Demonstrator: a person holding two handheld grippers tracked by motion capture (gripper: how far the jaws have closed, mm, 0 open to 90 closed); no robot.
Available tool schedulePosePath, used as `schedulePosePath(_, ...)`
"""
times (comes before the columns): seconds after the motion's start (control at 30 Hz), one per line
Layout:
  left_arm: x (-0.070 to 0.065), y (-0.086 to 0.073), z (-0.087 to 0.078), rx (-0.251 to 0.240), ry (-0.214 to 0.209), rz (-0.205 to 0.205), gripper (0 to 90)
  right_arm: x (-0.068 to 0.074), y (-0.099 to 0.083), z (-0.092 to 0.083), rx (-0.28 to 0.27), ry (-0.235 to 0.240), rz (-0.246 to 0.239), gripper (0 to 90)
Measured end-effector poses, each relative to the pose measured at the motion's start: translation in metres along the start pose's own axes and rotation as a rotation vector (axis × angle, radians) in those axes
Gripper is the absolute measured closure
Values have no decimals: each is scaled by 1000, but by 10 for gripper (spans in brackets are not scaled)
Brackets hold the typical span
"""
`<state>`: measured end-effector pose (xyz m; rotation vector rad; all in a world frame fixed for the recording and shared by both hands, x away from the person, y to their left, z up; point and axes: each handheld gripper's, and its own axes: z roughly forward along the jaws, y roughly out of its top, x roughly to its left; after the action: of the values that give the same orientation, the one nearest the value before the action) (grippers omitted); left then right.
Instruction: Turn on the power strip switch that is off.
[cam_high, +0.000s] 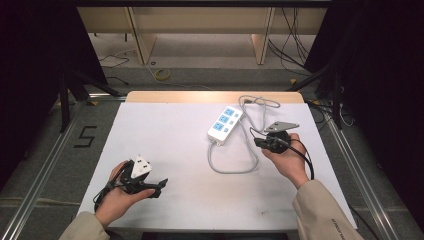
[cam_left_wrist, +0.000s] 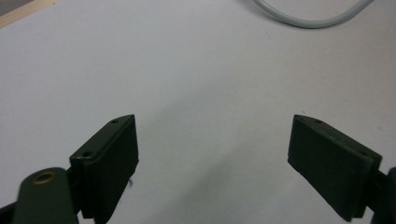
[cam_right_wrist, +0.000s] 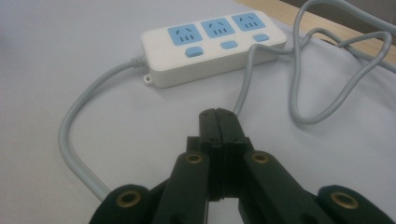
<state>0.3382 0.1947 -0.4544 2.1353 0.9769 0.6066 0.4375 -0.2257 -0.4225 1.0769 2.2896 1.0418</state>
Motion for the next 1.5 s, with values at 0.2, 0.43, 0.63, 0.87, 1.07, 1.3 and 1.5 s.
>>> schedulePosePath(0.2, 0, 0, 0, 1, 2, 1, 161, -1, 3, 2, 3, -1, -4, 900)
schedulePosePath(0.43, 0, 0, 0, 1, 1, 1, 162, 0, 9, 7, 5, 2, -11, 900)
schedulePosePath(0.63, 1, 0, 0, 4, 3, 4, 162, 0, 12, 11, 9, 4, -11, 900)
schedulePosePath(0.87, 1, 0, 0, 4, 2, 3, 162, -1, 17, 15, 10, 5, -8, 900)
schedulePosePath(1.07, 0, 0, 0, 0, 3, 3, 161, -2, 21, 20, 16, 7, -8, 900)
schedulePosePath(1.3, 1, 0, 0, 1, 2, 3, 161, -2, 23, 27, 20, 11, -3, 900)
schedulePosePath(1.5, 0, 0, 0, 1, 0, 3, 161, -2, 25, 32, 31, 12, -5, 900)
